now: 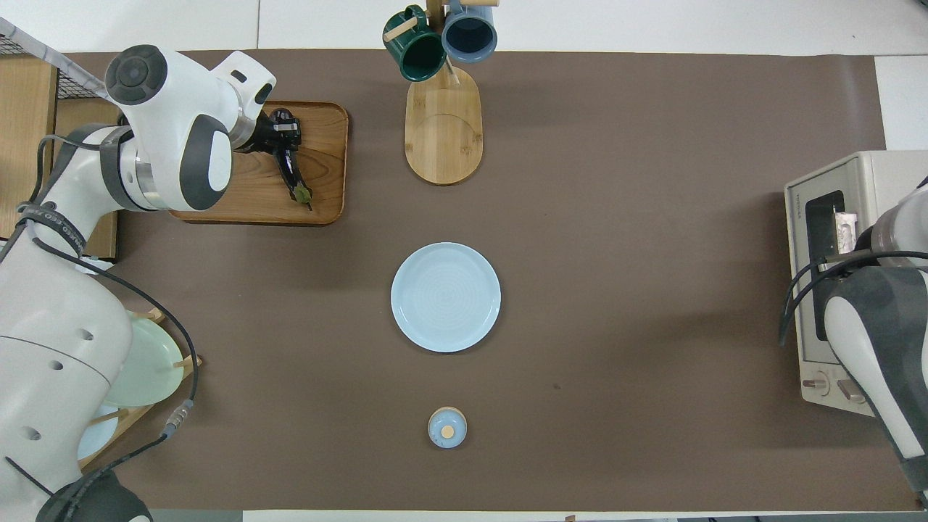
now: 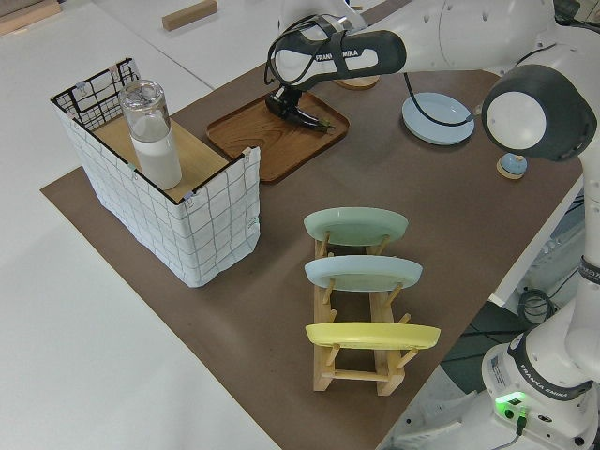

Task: Put eggplant into oven
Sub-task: 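Reach the left gripper to the eggplant on the board and grasp it, then carry the eggplant to the plate while the right gripper opens the oven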

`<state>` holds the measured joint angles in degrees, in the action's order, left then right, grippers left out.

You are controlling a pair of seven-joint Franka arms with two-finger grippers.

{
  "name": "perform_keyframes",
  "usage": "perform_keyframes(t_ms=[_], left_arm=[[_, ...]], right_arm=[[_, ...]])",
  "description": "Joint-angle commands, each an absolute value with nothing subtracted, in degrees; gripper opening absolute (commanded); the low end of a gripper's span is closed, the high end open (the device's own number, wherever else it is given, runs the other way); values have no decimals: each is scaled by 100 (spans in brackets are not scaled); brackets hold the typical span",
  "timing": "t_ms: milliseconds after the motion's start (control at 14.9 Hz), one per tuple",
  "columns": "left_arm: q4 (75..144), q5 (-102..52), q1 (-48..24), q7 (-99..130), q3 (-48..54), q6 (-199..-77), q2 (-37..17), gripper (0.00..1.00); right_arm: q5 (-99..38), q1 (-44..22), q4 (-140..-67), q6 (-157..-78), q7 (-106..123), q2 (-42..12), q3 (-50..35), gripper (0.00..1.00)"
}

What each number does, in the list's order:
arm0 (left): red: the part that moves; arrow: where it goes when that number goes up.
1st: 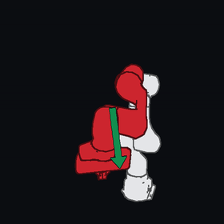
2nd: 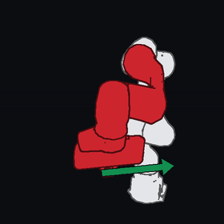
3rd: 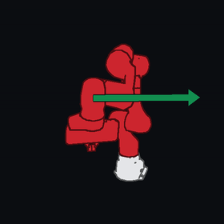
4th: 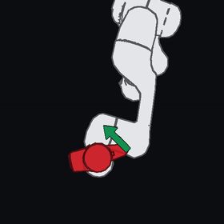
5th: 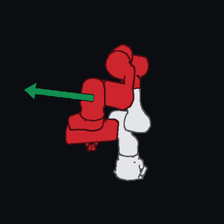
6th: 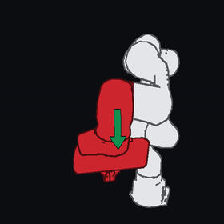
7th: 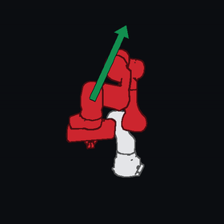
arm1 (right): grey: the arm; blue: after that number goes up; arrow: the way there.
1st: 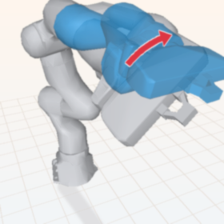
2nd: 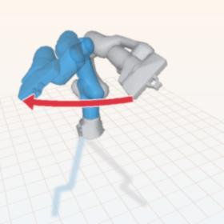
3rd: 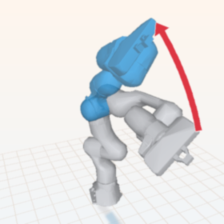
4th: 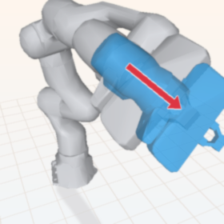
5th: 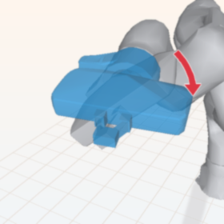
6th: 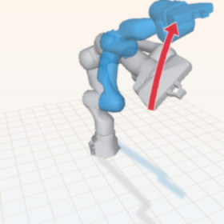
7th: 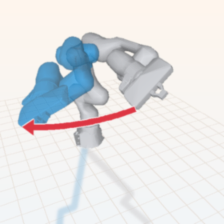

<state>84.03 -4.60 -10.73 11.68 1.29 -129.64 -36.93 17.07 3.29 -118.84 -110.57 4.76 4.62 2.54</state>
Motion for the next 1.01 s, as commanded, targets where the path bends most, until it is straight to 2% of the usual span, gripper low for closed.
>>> perform_keyframes(t_ms=[0, 202, 336, 471, 605, 739, 941], left_arm=[[8684, -369, -1143, 1283, 35, -13061, -3489, 0], [8508, -396, -1160, 1457, 35, -12763, -3437, 0], [8586, -413, -1178, 1792, 88, -12613, -3070, 0], [8666, -483, -1326, 2090, 105, -11869, -2508, 0], [8788, -527, -1764, 2720, 97, -11384, -2085, 0], [9235, -527, -2282, 3434, 105, -11434, -1672, 0], [9797, -536, -2820, 3490, 105, -11557, -1390, 0]], right_arm=[[1855, 404, -12261, -11417, 501, 448, 272, 0], [1784, 308, -12296, -11557, 483, 431, 264, 0], [1732, 212, -12305, -11671, 335, 326, 246, 0], [1478, 88, -12383, -11864, 281, 246, 246, 0], [1372, -61, -12401, -11962, 159, 150, 246, 0], [1292, -79, -12532, -12285, 62, 27, 246, 0], [1178, -88, -12831, -12813, 53, -44, 246, 0]])
